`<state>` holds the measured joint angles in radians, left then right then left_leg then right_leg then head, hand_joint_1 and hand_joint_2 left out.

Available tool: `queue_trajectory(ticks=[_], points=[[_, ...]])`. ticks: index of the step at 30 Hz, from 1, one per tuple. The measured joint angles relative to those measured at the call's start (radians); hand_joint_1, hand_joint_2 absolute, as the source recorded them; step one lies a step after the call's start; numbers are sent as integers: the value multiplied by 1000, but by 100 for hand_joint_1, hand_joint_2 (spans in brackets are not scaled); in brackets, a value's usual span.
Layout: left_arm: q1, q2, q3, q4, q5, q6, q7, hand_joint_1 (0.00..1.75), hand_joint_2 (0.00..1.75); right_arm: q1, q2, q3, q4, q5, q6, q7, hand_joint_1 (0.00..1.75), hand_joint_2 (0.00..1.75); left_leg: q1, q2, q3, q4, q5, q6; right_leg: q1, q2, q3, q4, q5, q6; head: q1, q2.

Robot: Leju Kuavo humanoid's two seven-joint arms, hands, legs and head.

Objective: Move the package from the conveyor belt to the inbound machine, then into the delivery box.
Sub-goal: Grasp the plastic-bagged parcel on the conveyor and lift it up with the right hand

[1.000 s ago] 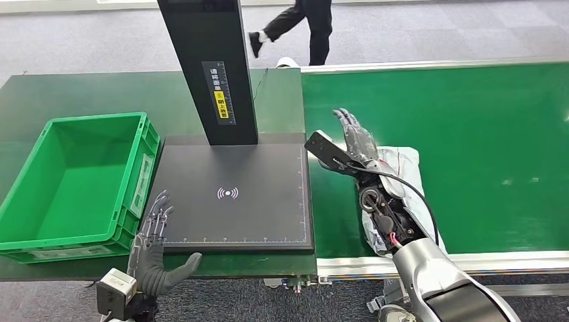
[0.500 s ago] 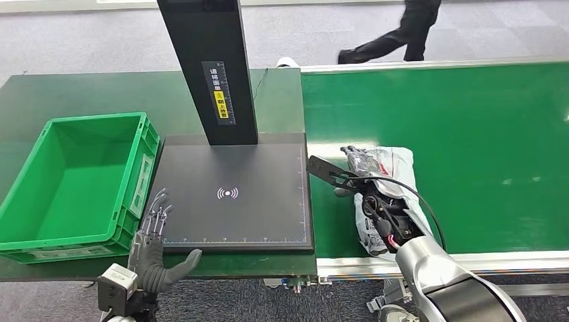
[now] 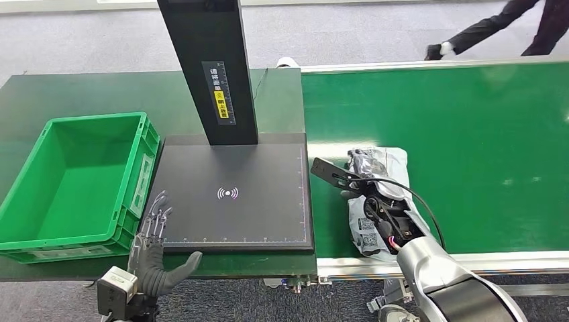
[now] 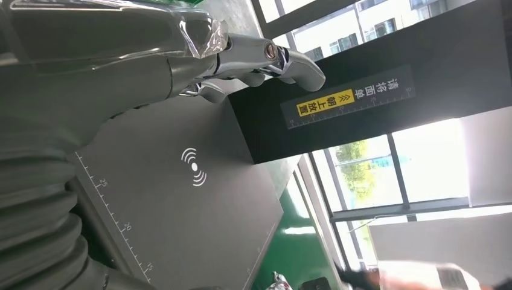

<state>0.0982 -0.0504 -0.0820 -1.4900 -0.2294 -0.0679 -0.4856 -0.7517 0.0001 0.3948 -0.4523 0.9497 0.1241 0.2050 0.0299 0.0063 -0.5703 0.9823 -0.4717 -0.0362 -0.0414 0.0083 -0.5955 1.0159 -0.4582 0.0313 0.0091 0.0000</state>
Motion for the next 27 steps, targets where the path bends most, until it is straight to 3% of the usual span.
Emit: queue_trajectory(ticks=[7,14,27], points=[[-27,-12,-2,4,-13,-1,9,0,175,0,-2,-18,16,-1,97,12,0,175,0,0,0,0,0,0,0,0,0,0,0,0,0,0],[-42,-22,-3,19,-14,-4,14,0,175,0,-2,-22,33,-2,192,-79,0,175,0,0,0,0,0,0,0,0,0,0,0,0,0,0],[-53,-23,-4,29,-19,-5,15,0,175,2,20,-16,41,-27,276,-184,2,175,0,0,0,0,0,0,0,0,0,0,0,0,0,0]])
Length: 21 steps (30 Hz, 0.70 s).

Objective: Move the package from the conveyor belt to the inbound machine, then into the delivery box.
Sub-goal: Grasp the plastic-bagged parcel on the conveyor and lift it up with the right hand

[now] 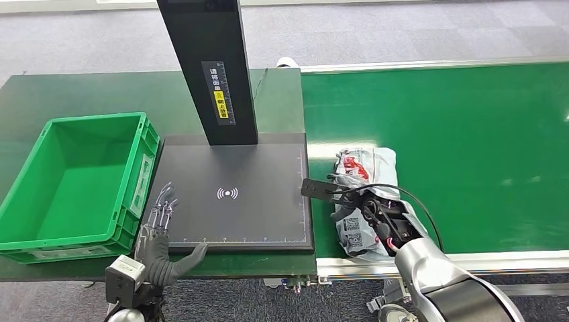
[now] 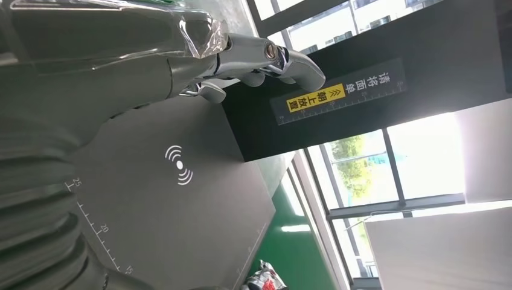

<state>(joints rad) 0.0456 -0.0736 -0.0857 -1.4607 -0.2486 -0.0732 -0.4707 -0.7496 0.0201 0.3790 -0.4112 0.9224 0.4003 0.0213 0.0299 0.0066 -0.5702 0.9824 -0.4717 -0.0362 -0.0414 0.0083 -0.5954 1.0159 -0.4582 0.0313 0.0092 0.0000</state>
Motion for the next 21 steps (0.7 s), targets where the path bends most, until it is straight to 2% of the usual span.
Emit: queue_trajectory(ticks=[2,3,6,7,21], points=[[0,0,0,0,0,0,0,0,175,3,7,4,0,-5,7,0,5,175,0,0,0,0,0,0,0,0,0,0,0,0,0,0],[0,0,0,0,0,0,0,0,175,4,9,5,0,-11,12,2,31,175,0,0,0,0,0,0,0,0,0,0,0,0,0,0],[0,0,0,0,0,0,0,0,175,9,14,8,0,-28,25,9,154,175,0,0,0,0,0,0,0,0,0,0,0,0,0,0],[0,0,0,0,0,0,0,0,175,10,15,8,0,-31,28,9,172,175,0,0,0,0,0,0,0,0,0,0,0,0,0,0],[6,-1,1,0,0,0,0,0,175,10,18,18,0,-45,37,10,175,175,0,0,0,0,0,0,0,0,0,0,0,0,0,0]])
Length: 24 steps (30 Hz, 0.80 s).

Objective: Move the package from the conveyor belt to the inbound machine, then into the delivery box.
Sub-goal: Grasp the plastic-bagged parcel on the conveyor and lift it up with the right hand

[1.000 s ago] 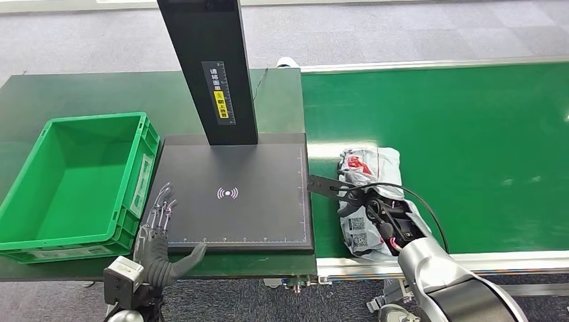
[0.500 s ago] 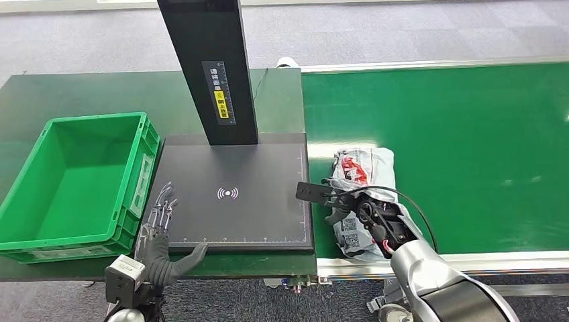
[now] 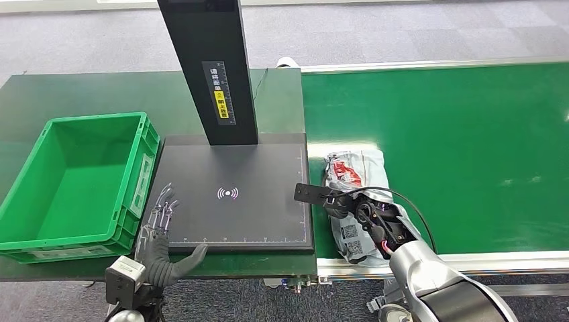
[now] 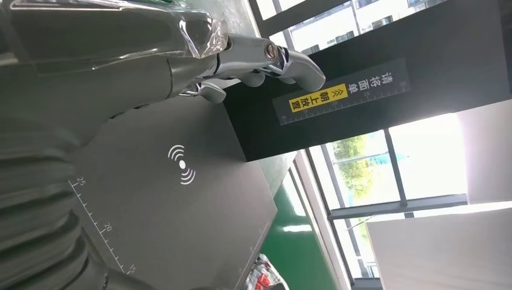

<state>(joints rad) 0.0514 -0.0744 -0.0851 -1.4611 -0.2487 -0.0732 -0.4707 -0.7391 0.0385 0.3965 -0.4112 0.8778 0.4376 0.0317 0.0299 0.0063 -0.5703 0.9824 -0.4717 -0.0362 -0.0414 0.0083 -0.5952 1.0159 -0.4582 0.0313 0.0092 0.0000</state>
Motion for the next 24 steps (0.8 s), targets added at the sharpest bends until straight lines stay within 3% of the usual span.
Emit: queue_trajectory(ticks=[10,14,24], points=[[0,0,0,0,-2,0,0,0,175,0,0,6,0,-5,0,1,171,175,0,0,0,0,0,0,0,0,0,0,0,0,0,0],[3,0,2,0,-2,0,0,0,175,0,0,7,0,-14,-4,4,0,175,0,0,0,0,0,0,0,0,0,0,0,0,0,0],[25,-1,5,-5,-7,0,0,0,175,0,7,28,-1,-3,-36,28,0,175,0,0,0,0,0,0,0,0,0,0,0,0,0,0]])
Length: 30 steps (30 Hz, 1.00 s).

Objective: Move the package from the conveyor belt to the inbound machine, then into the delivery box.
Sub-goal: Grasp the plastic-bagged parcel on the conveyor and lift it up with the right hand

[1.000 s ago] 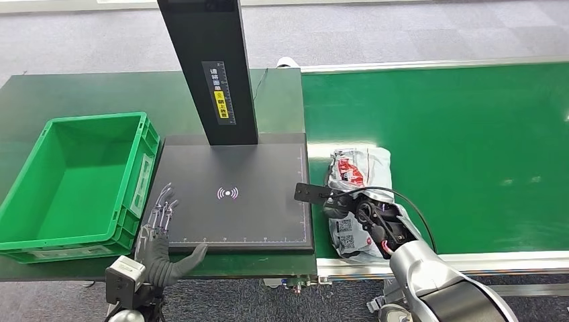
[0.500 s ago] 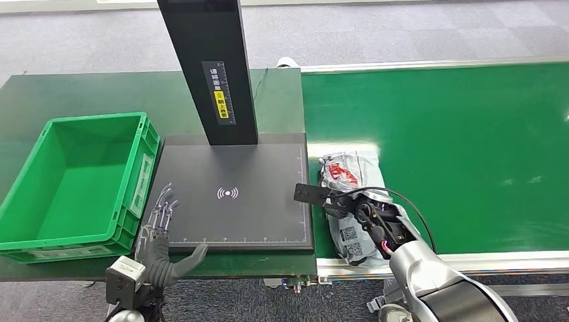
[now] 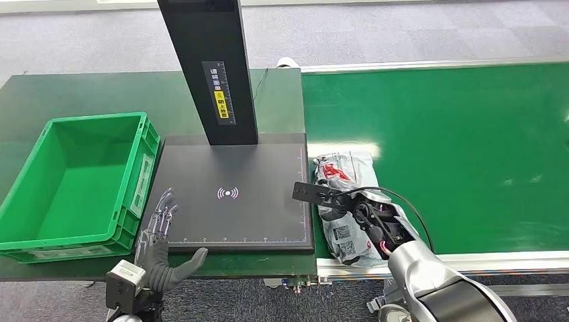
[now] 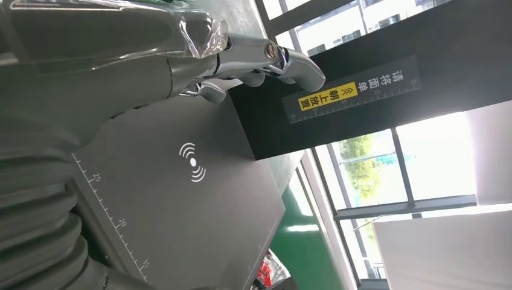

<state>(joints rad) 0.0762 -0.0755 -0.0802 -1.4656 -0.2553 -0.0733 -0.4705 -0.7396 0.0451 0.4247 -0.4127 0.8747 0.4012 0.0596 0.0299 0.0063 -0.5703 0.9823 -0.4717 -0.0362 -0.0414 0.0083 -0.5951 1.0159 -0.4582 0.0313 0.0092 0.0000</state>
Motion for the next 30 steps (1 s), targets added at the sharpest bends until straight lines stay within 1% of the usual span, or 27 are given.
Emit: queue_trajectory(ticks=[4,9,19,20,23,24,30], points=[[-4,-5,1,2,-5,-1,0,0,175,12,19,33,3,10,48,-9,0,175,0,0,0,0,0,0,0,0,0,0,0,0,0,0],[-11,-12,0,5,-6,-1,1,0,175,30,37,71,13,26,63,-11,0,175,0,7,2,0,-1,-1,0,7,0,0,0,0,0,0],[-16,-14,0,5,-6,-1,1,0,175,28,43,124,26,36,97,-11,0,175,2,13,6,0,-2,-2,2,13,1,0,1,-1,0,0],[-16,-14,0,5,-6,-1,1,0,175,27,43,128,27,36,100,-13,37,175,2,13,6,0,-2,-2,2,13,1,0,1,-1,0,0],[-17,-14,0,8,-6,-1,1,0,175,23,43,140,30,34,106,-18,168,175,2,15,6,0,-3,-2,2,15,1,0,1,-1,0,0],[-17,-14,0,10,-6,-1,1,0,175,22,43,143,31,34,107,-19,175,175,2,15,7,0,-3,-3,2,15,1,0,1,-1,0,0],[-17,-14,1,13,-6,0,1,0,175,3,43,151,35,29,112,-26,175,175,3,17,7,0,-3,-3,2,17,1,0,1,-1,0,0]])
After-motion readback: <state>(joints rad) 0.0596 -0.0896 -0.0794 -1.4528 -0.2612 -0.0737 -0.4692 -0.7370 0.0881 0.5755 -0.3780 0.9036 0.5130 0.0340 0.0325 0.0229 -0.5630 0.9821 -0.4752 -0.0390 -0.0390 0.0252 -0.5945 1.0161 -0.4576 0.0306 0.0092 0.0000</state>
